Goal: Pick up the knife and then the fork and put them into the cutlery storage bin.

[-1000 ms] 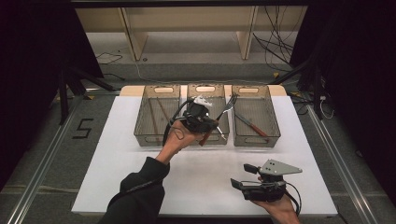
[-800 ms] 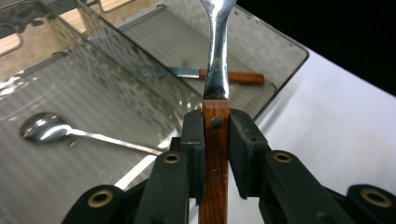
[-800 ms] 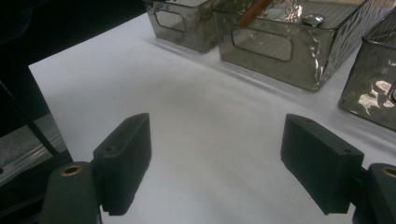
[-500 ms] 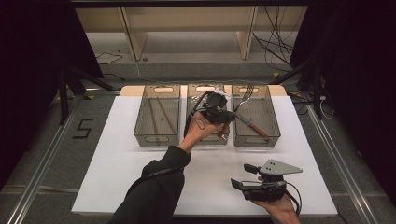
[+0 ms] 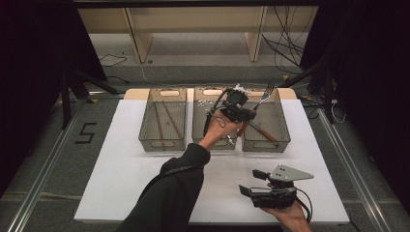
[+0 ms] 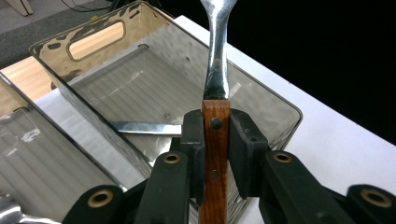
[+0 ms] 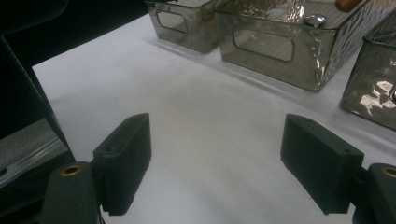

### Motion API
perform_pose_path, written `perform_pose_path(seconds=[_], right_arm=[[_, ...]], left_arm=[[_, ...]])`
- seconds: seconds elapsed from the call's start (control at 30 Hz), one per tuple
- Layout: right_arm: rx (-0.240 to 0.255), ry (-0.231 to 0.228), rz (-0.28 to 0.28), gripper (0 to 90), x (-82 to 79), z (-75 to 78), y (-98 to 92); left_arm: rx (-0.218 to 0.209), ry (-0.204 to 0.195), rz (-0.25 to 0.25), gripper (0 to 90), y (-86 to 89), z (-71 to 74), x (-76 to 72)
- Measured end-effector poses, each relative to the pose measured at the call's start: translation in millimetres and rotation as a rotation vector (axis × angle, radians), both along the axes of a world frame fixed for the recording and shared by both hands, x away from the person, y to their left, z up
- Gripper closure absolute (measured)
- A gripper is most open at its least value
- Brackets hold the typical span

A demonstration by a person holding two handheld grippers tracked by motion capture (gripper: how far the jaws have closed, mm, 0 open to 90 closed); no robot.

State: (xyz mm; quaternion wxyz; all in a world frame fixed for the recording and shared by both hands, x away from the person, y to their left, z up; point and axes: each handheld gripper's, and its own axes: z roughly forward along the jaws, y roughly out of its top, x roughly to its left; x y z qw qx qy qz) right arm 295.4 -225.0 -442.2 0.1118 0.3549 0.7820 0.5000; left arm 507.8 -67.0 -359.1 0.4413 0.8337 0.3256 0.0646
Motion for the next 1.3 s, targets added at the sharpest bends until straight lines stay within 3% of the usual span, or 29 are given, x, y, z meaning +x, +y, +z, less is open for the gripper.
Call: perform_pose_path(seconds=[0.27, 0.6, 1.3], right_arm=[[0.005, 0.001, 0.001, 25.4, -0.2, 0.4, -0.5], [0.006, 0.000, 0.006, 25.4, -0.5, 0.4, 0.5], [0.004, 0.002, 0.011, 25.4, -1.9, 0.5, 0.8]], left_arm=[[-0.011, -0.003, 0.003, 76.3, -13.7, 1.3, 5.6], [-0.009, 0.001, 0.005, 76.3, -27.4, -8.9, 9.4], [-0.002, 0.024, 0.020, 75.9, -37.7, -28.7, 10.1]])
